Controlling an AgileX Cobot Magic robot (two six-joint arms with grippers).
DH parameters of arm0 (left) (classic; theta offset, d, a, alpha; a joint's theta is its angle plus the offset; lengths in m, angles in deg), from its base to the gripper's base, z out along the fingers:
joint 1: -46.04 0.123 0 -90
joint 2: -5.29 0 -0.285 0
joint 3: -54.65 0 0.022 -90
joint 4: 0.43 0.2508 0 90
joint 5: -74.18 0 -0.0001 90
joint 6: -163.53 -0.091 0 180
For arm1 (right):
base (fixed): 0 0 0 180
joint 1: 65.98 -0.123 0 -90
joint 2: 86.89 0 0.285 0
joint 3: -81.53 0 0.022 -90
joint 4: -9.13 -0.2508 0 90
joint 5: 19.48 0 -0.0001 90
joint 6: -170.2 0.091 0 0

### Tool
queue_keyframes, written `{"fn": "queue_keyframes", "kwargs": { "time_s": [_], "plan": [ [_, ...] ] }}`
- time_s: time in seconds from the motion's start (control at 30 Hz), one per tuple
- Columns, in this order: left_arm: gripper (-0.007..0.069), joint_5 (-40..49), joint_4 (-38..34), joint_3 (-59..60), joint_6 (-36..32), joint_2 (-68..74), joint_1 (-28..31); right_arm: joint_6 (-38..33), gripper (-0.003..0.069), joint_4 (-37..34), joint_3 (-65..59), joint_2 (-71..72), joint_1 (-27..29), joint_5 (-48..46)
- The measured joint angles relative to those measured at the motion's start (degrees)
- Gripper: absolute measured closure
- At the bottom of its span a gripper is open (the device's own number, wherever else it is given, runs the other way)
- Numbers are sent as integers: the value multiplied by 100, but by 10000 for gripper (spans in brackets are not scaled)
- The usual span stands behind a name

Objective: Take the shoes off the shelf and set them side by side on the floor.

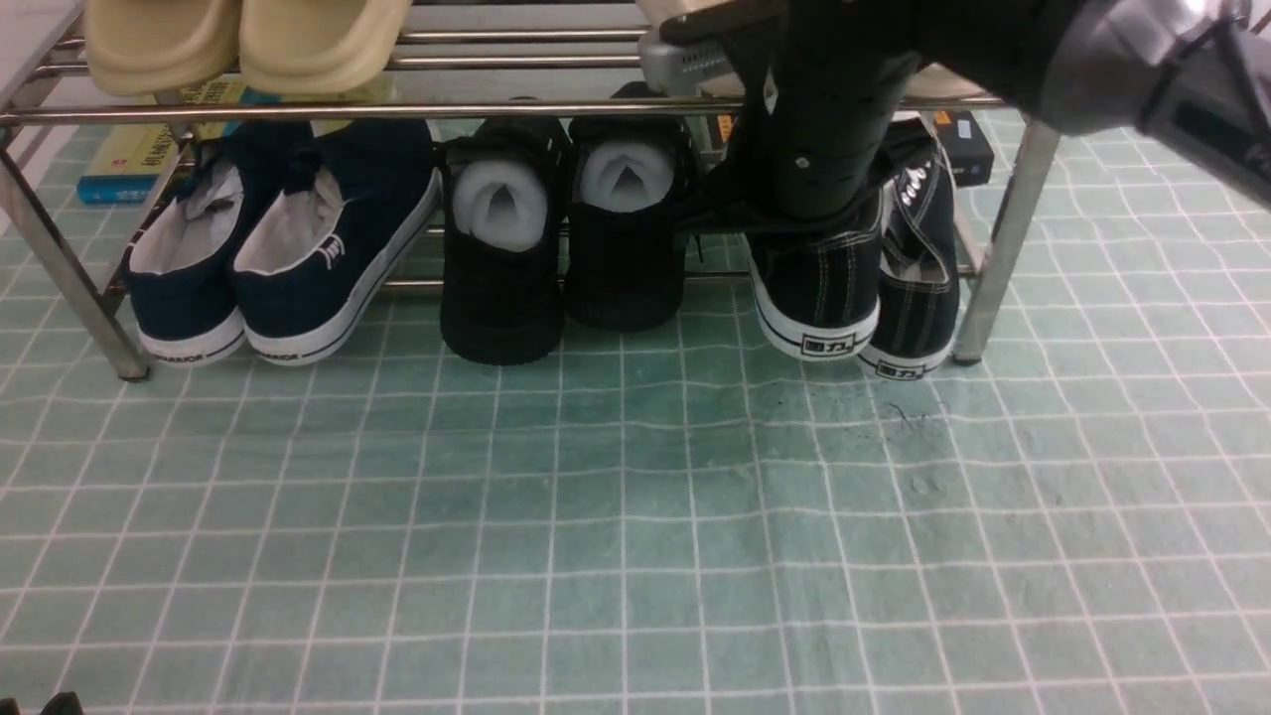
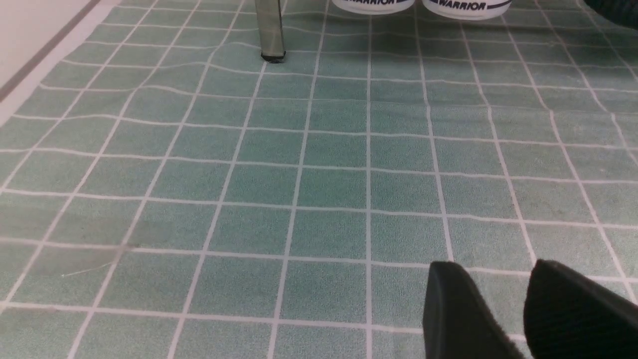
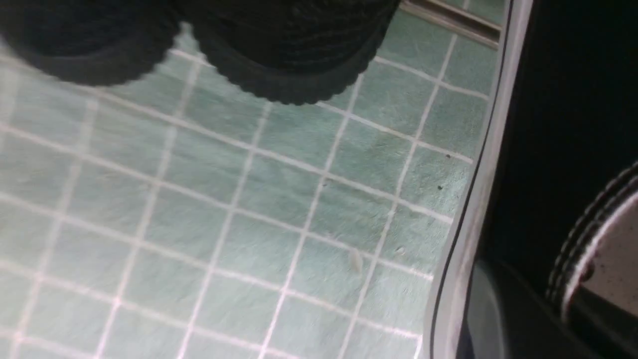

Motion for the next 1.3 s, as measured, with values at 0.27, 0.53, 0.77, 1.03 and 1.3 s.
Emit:
{"fn": "queue_keyframes", "kwargs": {
  "time_s": [0.27,0.53,0.77,1.03,1.3],
  "plan": [
    [382,0,0,0,0,0,0,-214,652,-1067,-652,903,-295,7],
    [382,0,0,0,-2,0,0,619,648,-1240,-2670,2504,-1264,6],
    [382,0,0,0,-7,0,0,1609,645,-671,-3539,2472,-2068,45],
    [382,0,0,0,-13,0,0,2453,641,461,-3607,1388,-2005,1279],
    [382,0,0,0,-13,0,0,3148,569,948,-3607,596,-1938,2206]
  ]
}}
